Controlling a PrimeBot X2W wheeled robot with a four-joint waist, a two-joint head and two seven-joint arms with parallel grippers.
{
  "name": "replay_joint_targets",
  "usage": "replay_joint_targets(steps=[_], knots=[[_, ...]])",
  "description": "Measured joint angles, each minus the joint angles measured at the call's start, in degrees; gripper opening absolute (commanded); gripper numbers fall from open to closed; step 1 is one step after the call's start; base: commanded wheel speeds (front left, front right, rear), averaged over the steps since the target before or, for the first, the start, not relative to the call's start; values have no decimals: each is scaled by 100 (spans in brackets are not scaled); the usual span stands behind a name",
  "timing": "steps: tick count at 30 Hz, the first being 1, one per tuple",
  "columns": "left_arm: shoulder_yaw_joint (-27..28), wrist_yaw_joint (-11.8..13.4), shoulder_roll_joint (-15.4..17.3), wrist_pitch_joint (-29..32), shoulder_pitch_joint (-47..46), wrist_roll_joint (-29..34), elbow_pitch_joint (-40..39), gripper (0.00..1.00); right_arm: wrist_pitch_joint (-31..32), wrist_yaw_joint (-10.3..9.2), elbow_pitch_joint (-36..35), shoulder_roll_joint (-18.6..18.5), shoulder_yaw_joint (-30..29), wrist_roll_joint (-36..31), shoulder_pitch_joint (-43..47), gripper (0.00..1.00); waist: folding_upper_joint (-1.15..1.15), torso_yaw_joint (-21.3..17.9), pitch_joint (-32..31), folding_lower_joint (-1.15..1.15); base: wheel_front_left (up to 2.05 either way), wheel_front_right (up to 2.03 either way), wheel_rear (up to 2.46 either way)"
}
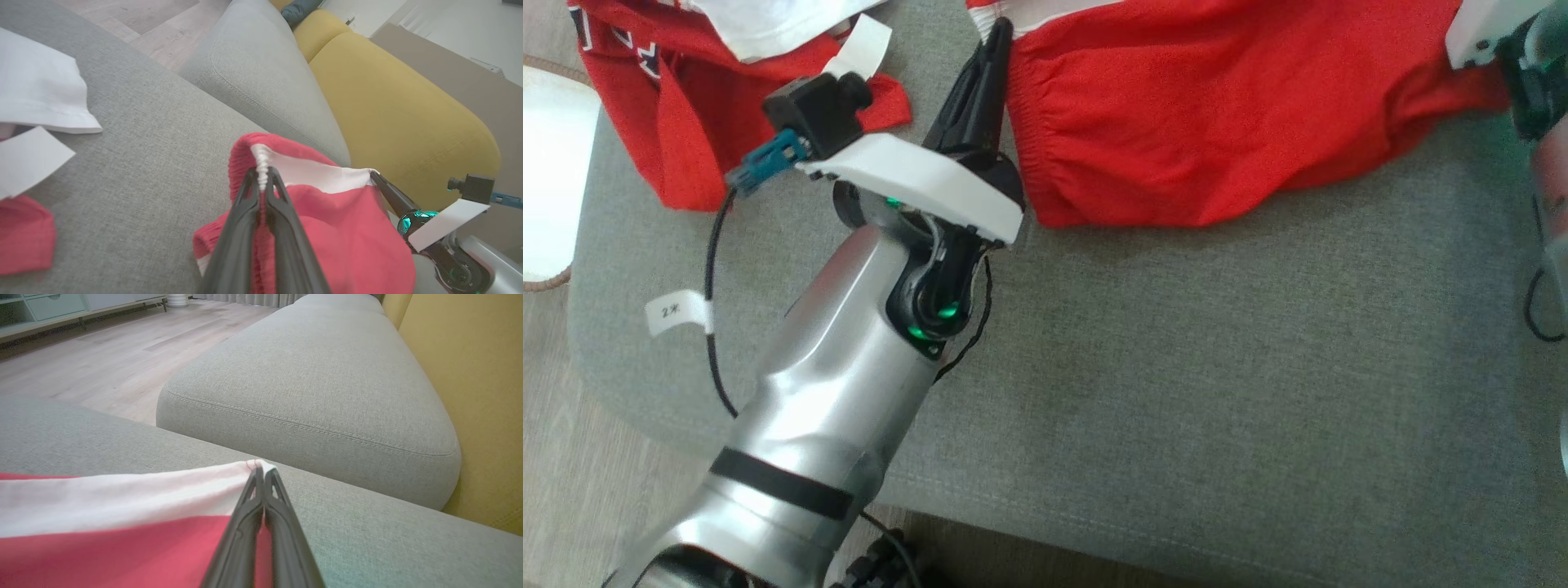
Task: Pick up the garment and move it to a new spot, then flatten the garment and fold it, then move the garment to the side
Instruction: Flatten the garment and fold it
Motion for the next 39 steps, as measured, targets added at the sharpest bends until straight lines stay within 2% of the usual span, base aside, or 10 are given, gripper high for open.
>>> replay_joint_targets(steps=[3,4,5,6,15,27,28,29,31,39], knots=[[-140,144,0,0,-126,-20,55,5,-4,0,236,20,-129,-179,-137,0,0,30,36,0,0,0,0],[-175,171,-1,0,-149,-24,55,39,-8,0,294,31,-168,-211,-143,9,0,32,45,0,0,0,0],[-183,201,-1,0,-160,-24,55,95,-22,0,363,46,-213,-245,-143,67,0,31,55,0,0,0,0],[-191,242,-2,-1,-163,-25,55,100,-21,0,449,58,-269,-281,-143,100,0,29,68,0,0,0,0],[-164,597,0,0,-80,237,143,100,-199,0,842,100,-686,-322,-142,100,0,-18,3,-1,0,0,0],[46,694,2,0,587,693,108,100,427,0,1310,222,-60,298,154,100,0,-162,-304,-1,0,0,0],[53,694,1,0,617,712,90,100,548,0,1310,225,7,390,152,88,0,-170,-333,-1,0,0,0],[64,706,1,0,643,759,86,100,684,0,1311,237,97,468,153,50,0,-177,-360,-1,0,0,0],[124,745,2,0,712,853,71,100,888,0,1306,285,285,643,177,0,0,-196,-423,-1,0,0,0],[379,804,7,0,1224,1488,85,100,802,0,851,380,634,1652,916,0,0,-349,-796,-1,0,0,0]])
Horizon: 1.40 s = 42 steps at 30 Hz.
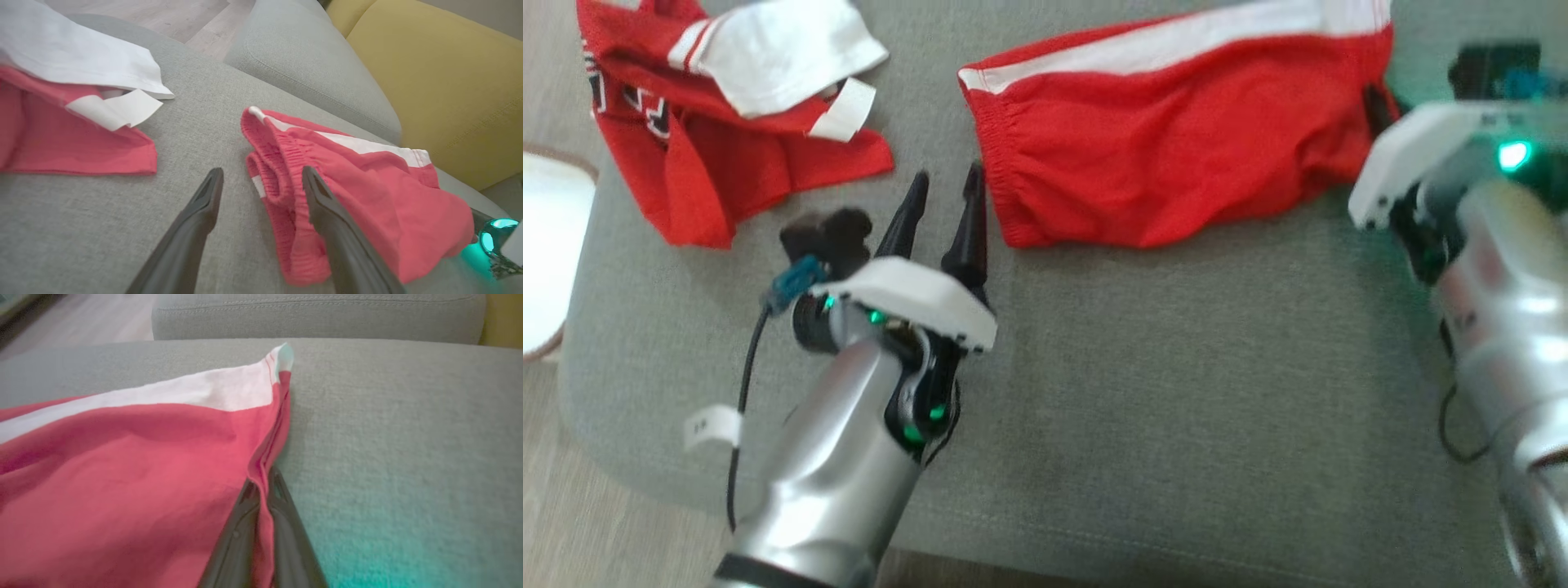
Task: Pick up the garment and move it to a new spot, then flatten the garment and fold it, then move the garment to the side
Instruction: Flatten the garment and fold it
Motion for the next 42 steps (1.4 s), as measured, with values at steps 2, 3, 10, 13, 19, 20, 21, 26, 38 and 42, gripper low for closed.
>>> replay_joint_targets(steps=[2,3,10,13,19,20,21,26,38,42], knots=[[56,7,14,0,161,138,7,100,-127,0,-127,-12,-14,308,285,0,0,-67,-125,0,0,0,0],[78,7,14,0,241,213,24,100,-189,0,-198,-19,-24,459,420,0,0,-107,-187,0,0,0,0],[319,-20,18,0,819,560,58,100,-328,0,-889,-270,-26,1359,1307,0,0,-490,-627,0,0,0,0],[398,-62,27,0,1034,648,58,100,-337,0,-1188,-466,-16,1597,1617,0,0,-654,-791,0,0,0,0],[407,-118,26,0,1210,706,56,100,-378,0,-1853,-627,93,1777,1859,0,0,-807,-968,0,0,0,0],[405,-119,26,0,1221,706,57,100,-392,0,-2007,-611,156,1789,1850,0,0,-794,-973,0,0,0,0],[405,-119,26,0,1236,705,60,100,-397,0,-2141,-584,223,1788,1833,0,0,-774,-976,0,0,0,0],[389,-120,27,0,1282,691,119,100,-279,0,-2742,-277,636,1786,1734,0,0,-582,-1012,0,0,0,0],[103,-114,35,0,1416,554,112,100,-101,0,-2576,595,1519,1546,1546,100,0,265,-1037,0,0,0,0],[99,-100,40,0,1416,547,62,100,-386,0,-2543,684,1666,1560,1548,100,0,316,-1038,0,0,0,0]])
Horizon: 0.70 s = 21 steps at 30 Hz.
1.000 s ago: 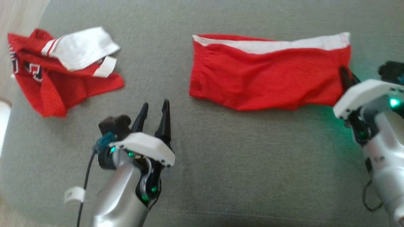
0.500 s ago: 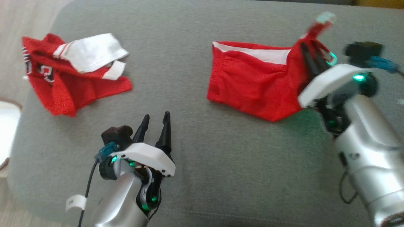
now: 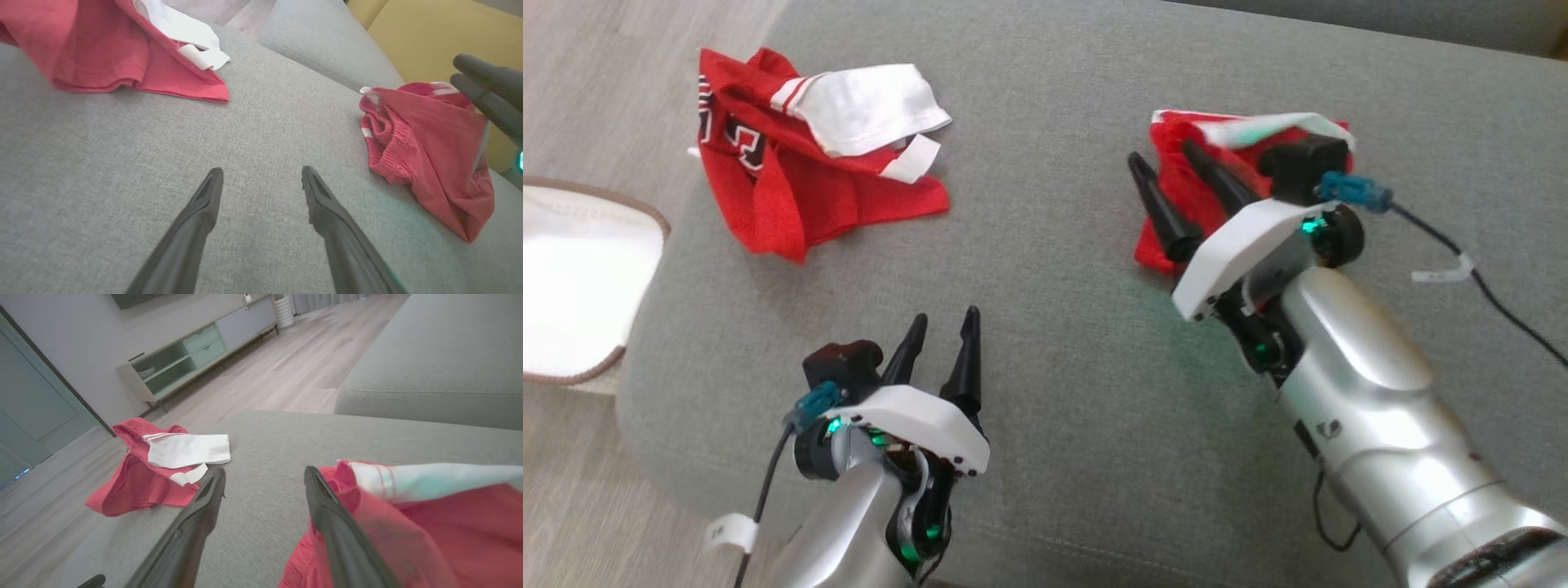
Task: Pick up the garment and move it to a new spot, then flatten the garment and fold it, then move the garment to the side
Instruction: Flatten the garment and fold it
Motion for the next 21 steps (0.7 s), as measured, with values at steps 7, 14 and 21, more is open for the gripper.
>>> replay_joint_targets(steps=[7,14,21], knots=[[290,116,-3,0,14,479,-137,100,-1035,0,247,25,-292,-249,133,100,0,-345,-64,0,0,0,0],[713,245,0,0,232,1085,-324,100,-1303,0,349,-149,-1473,-979,704,100,0,-849,-140,0,0,0,0],[988,291,-3,0,376,1596,-427,100,-1316,0,-449,-35,-2591,-1857,1569,100,0,-1220,-249,0,0,0,0]])
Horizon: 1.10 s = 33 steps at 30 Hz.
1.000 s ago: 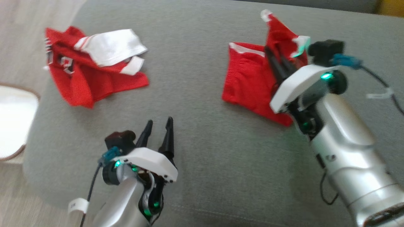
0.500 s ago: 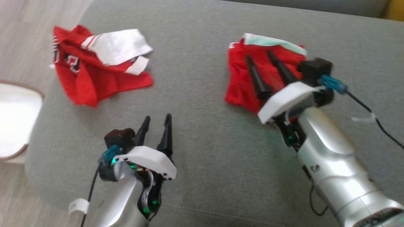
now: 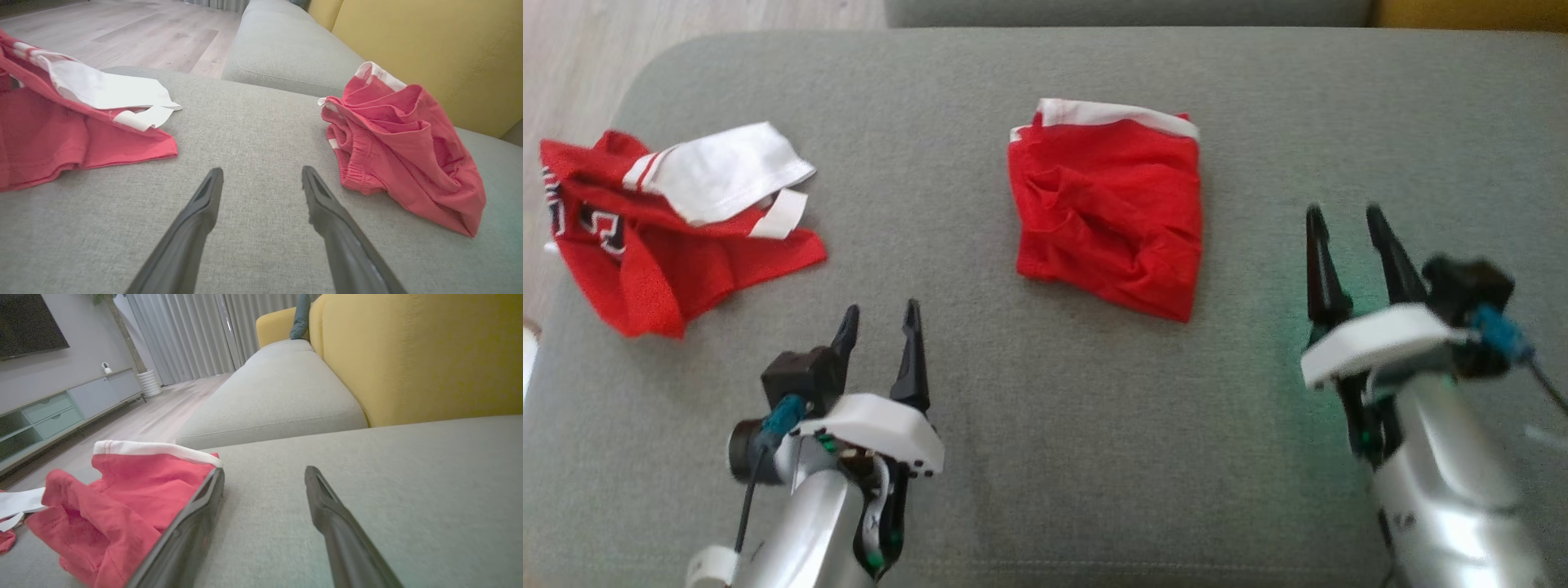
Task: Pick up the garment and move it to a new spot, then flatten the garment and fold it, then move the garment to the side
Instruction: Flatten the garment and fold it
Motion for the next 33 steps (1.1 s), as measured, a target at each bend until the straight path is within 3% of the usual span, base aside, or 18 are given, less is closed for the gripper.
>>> replay_joint_targets(steps=[8,14,33], knots=[[291,-18,8,0,415,343,-112,100,-2,0,-349,174,-386,-415,831,100,0,-212,-217,0,0,0,0],[438,0,13,0,779,580,-277,100,-2,0,-439,207,-332,-194,1144,100,0,-345,-380,0,0,0,0],[558,-10,14,0,896,557,-359,100,-2,0,-536,218,-51,-9,1215,100,0,-304,-313,0,0,0,0]])
